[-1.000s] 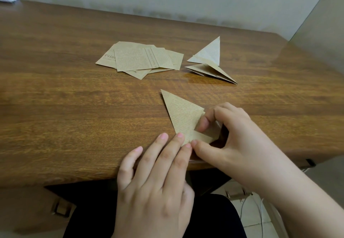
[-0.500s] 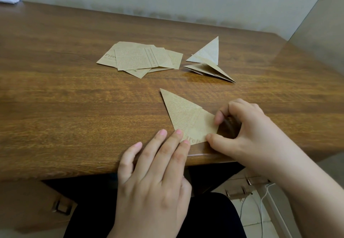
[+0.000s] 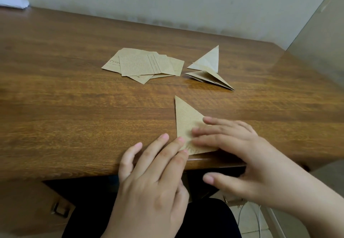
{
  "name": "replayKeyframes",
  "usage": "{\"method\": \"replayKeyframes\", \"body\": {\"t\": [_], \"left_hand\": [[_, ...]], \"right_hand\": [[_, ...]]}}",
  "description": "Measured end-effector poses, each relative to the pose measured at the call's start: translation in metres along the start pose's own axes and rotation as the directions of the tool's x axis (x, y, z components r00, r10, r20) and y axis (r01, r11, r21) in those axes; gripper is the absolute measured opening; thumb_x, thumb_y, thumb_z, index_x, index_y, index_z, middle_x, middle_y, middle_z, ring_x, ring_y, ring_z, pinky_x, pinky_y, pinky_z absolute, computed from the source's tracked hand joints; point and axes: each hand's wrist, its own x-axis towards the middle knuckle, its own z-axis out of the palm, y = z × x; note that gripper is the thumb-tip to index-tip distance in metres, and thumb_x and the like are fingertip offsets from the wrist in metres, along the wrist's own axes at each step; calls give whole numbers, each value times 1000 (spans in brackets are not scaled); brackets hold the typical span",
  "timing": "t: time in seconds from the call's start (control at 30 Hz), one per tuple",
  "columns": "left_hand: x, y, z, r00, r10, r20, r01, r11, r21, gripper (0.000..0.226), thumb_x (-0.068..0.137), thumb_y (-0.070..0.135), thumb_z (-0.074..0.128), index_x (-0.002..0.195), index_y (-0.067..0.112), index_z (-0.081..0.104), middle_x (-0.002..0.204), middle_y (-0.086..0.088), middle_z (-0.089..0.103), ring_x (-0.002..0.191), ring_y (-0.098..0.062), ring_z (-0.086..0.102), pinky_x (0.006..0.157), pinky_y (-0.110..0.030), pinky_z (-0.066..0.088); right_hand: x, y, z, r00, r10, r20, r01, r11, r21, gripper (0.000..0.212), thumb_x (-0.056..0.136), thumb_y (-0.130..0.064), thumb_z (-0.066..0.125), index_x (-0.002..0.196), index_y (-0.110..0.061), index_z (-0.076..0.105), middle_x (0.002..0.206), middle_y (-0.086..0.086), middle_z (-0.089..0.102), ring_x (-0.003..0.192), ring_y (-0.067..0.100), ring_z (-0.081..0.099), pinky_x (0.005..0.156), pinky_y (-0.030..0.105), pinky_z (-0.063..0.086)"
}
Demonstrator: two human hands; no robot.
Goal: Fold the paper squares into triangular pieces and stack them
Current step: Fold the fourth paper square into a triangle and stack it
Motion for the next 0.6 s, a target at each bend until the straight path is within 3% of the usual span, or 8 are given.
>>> {"method": "replayKeyframes", "body": {"t": [0.1, 0.17, 0.27, 0.43, 0.5, 0.6], "left_hand": [[2, -5, -8, 1000, 12, 20, -11, 999, -43, 28, 72, 16, 50, 92, 20, 68, 119, 12, 65, 123, -7, 48, 109, -42, 20], [2, -7, -10, 1000, 11, 26, -10, 999, -53, 26, 73, 16, 50, 92, 19, 67, 120, 11, 64, 123, -6, 48, 110, -44, 21], [0, -7, -13, 999, -31, 21, 32, 999, -40, 27, 74, 19, 51, 94, 19, 69, 116, 6, 64, 119, -9, 51, 109, -41, 22], [-2, -4, -14, 995, -93, 29, 94, 995, -45, 32, 74, 25, 50, 99, 20, 68, 111, 9, 63, 115, -8, 51, 106, -40, 23], [-3, -4, -14, 994, -103, 30, 104, 994, -43, 33, 74, 25, 49, 102, 20, 67, 112, 8, 63, 117, -8, 50, 106, -40, 22], [-6, -4, -13, 995, -95, 11, 95, 994, -47, 34, 76, 25, 50, 107, 19, 63, 114, 7, 63, 118, -8, 50, 106, -42, 25]], "right_hand": [[-2, 2, 6, 997, -72, 16, 73, 993, -89, 41, 85, -44, 60, 123, -32, 57, 132, -21, 52, 130, 1, 43, 103, 41, 33], [0, 0, 8, 993, -114, -29, 110, 987, -114, 29, 88, -33, 58, 116, -27, 64, 120, -16, 59, 115, 5, 55, 94, 40, 40], [9, -4, 7, 991, -118, -61, 112, 989, -100, 24, 88, -28, 54, 107, -26, 68, 107, -15, 61, 99, 6, 57, 87, 36, 42], [31, -8, -5, 997, 46, 65, -54, 992, 114, 14, 86, -40, 63, 93, -32, 72, 96, -19, 58, 93, 1, 59, 77, 11, 42], [37, -9, -8, 990, 98, 105, -113, 981, 154, 16, 87, -41, 63, 88, -29, 73, 93, -15, 60, 91, 4, 60, 74, 14, 45], [45, -12, -10, 966, 188, 179, -208, 973, 99, 34, 80, -52, 58, 85, -20, 70, 91, -9, 62, 83, 8, 60, 74, 33, 48]]}}
